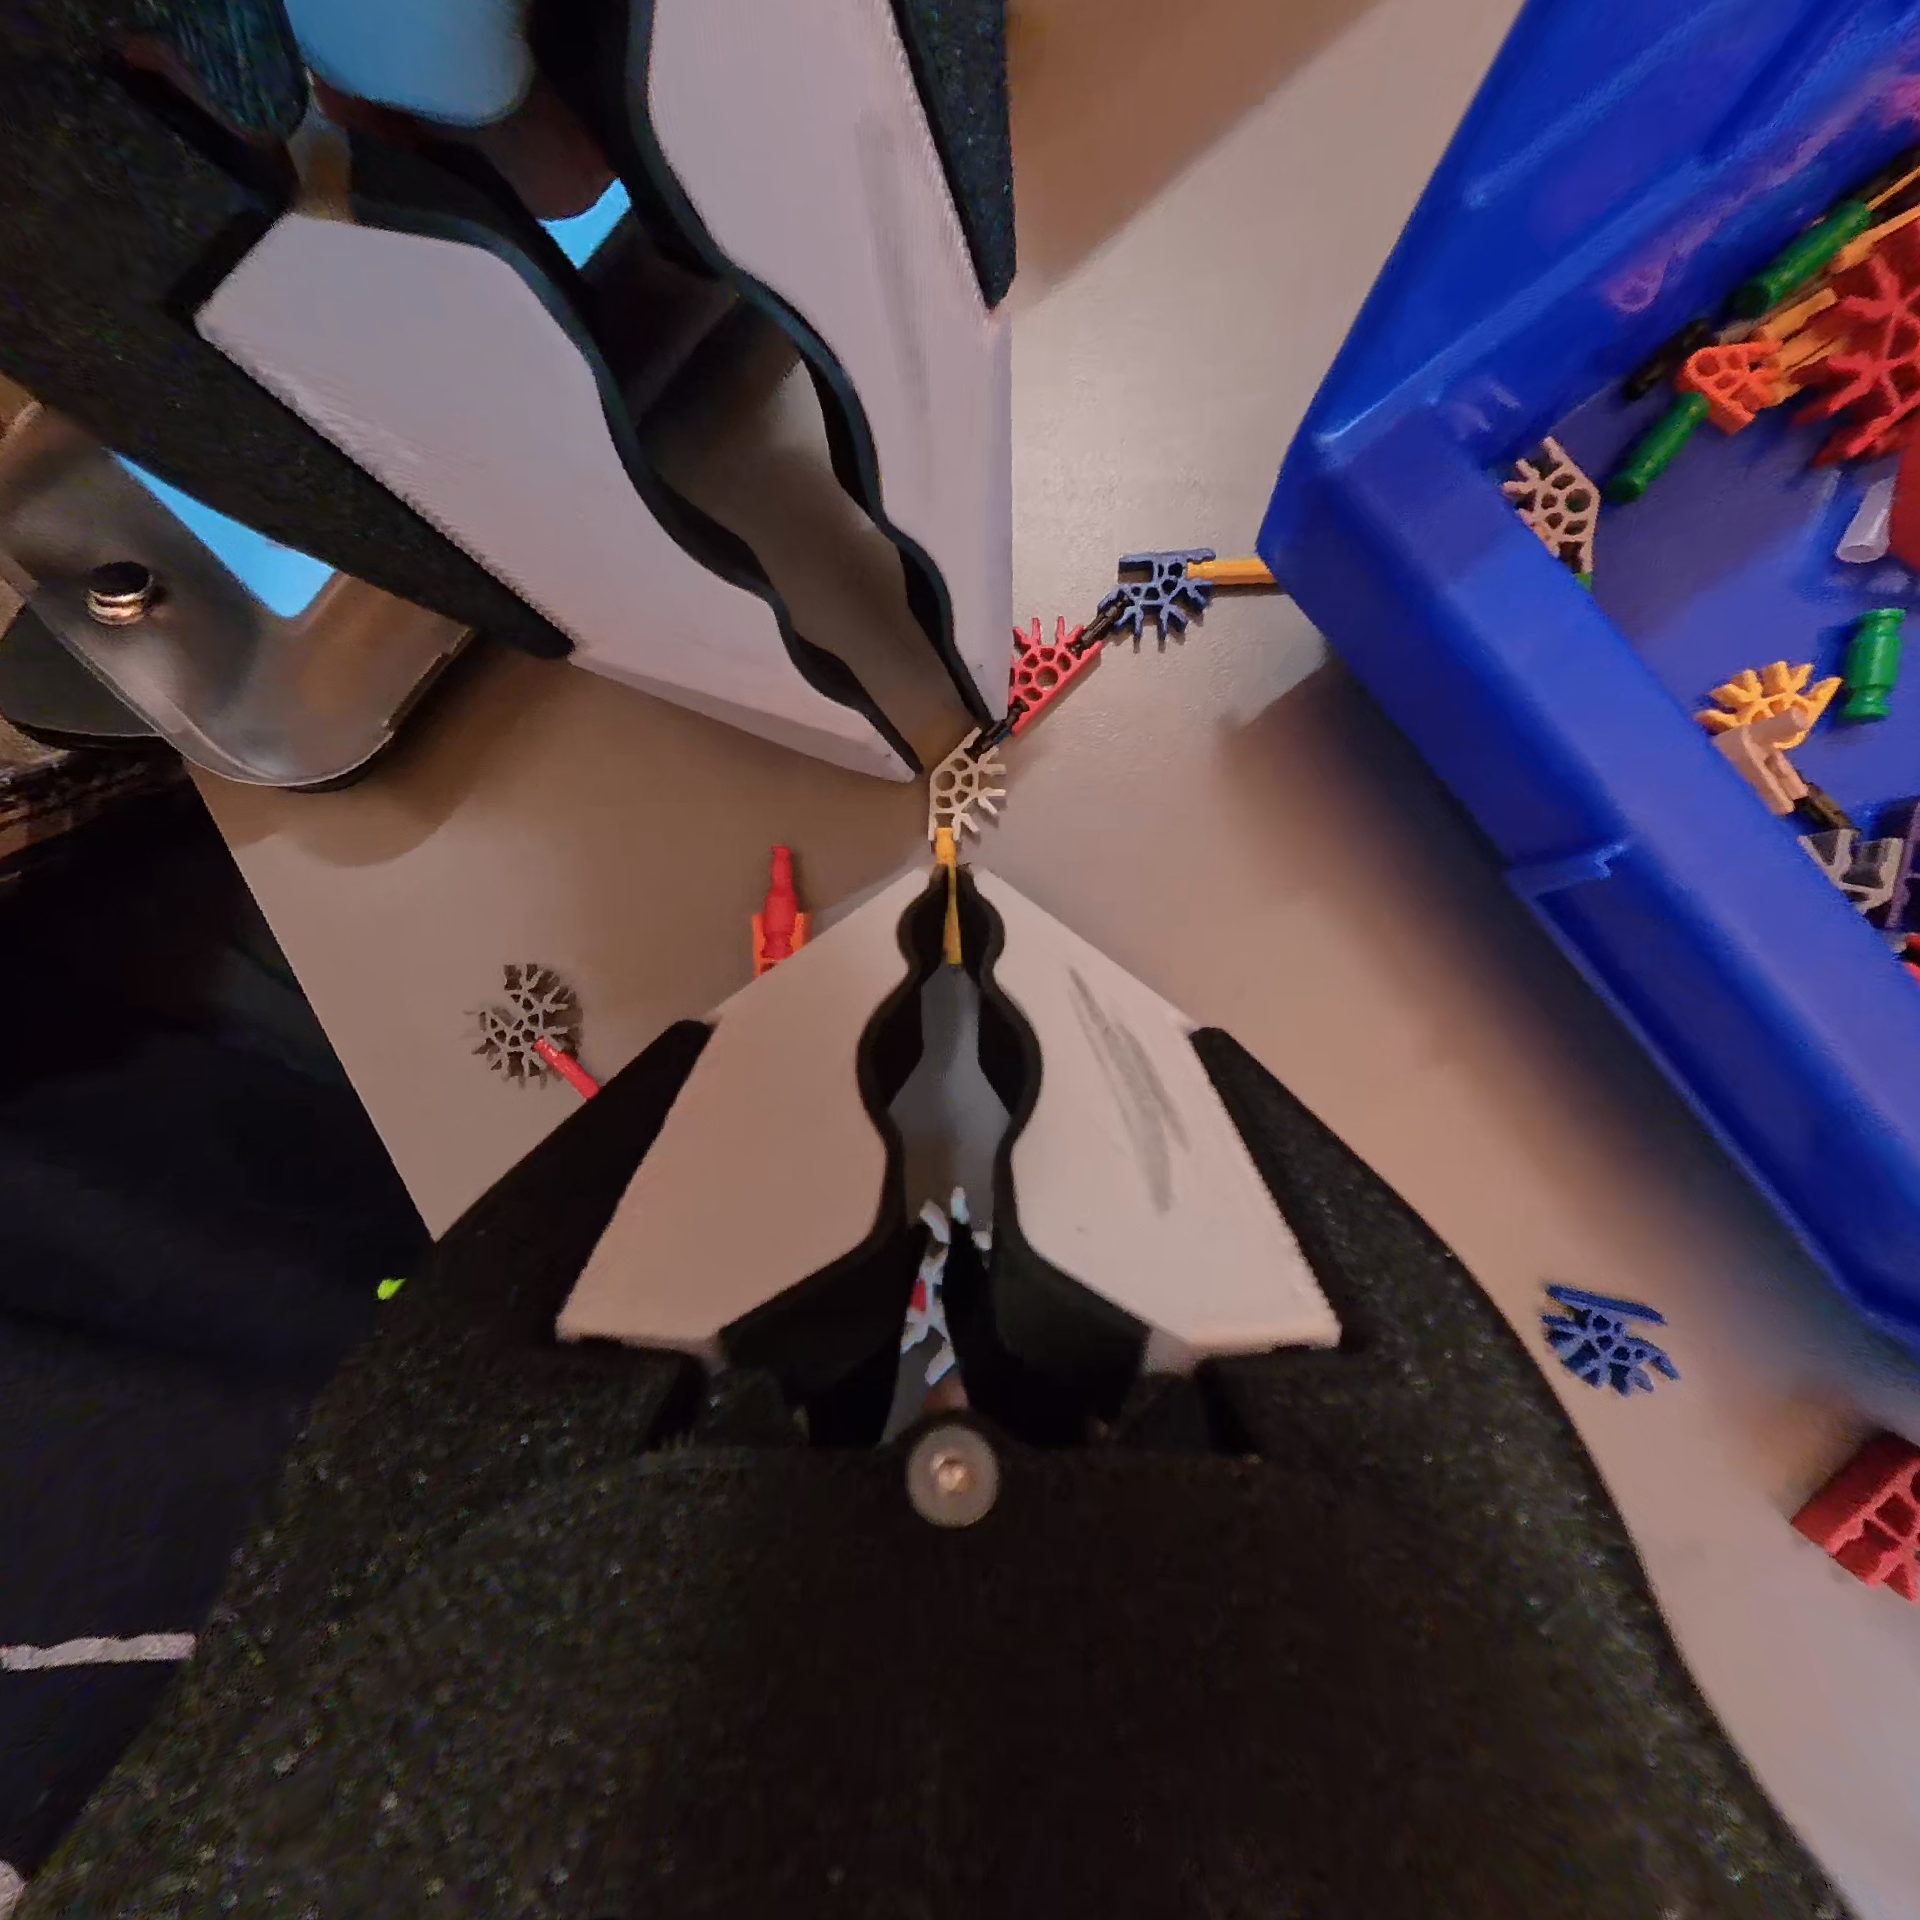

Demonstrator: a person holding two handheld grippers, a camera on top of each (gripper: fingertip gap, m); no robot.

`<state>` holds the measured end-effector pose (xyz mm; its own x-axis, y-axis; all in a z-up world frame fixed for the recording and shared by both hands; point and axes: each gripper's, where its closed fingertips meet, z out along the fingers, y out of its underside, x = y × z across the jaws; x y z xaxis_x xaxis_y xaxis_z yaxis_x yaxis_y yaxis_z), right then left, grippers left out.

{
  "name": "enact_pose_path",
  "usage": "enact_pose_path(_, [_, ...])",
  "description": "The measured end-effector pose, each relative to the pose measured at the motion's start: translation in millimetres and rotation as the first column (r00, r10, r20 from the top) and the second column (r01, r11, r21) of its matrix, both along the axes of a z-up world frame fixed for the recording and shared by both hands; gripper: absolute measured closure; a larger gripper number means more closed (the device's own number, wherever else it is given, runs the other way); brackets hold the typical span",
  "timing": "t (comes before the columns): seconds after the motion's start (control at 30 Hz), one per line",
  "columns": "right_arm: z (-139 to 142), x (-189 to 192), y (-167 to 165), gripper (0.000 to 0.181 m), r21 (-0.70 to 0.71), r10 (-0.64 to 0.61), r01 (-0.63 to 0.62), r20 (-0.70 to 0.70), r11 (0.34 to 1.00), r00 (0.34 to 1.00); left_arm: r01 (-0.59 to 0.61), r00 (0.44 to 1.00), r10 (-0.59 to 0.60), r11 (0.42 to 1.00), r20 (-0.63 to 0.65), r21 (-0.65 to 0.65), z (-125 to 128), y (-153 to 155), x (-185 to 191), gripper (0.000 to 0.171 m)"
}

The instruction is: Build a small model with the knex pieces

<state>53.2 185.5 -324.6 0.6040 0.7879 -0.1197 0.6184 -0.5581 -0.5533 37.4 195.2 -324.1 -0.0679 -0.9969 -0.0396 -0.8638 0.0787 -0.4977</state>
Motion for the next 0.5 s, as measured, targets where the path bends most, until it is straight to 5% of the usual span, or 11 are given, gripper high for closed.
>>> enact_pose_path(0.5, [0.9,-3.3,-1.3,0.181,0.020,0.029,-0.030,0.005,0.999,1.000,0.001,1.000,-0.001,1.000,-0.009,0.007,0.0,-0.3,-0.1,0.158])
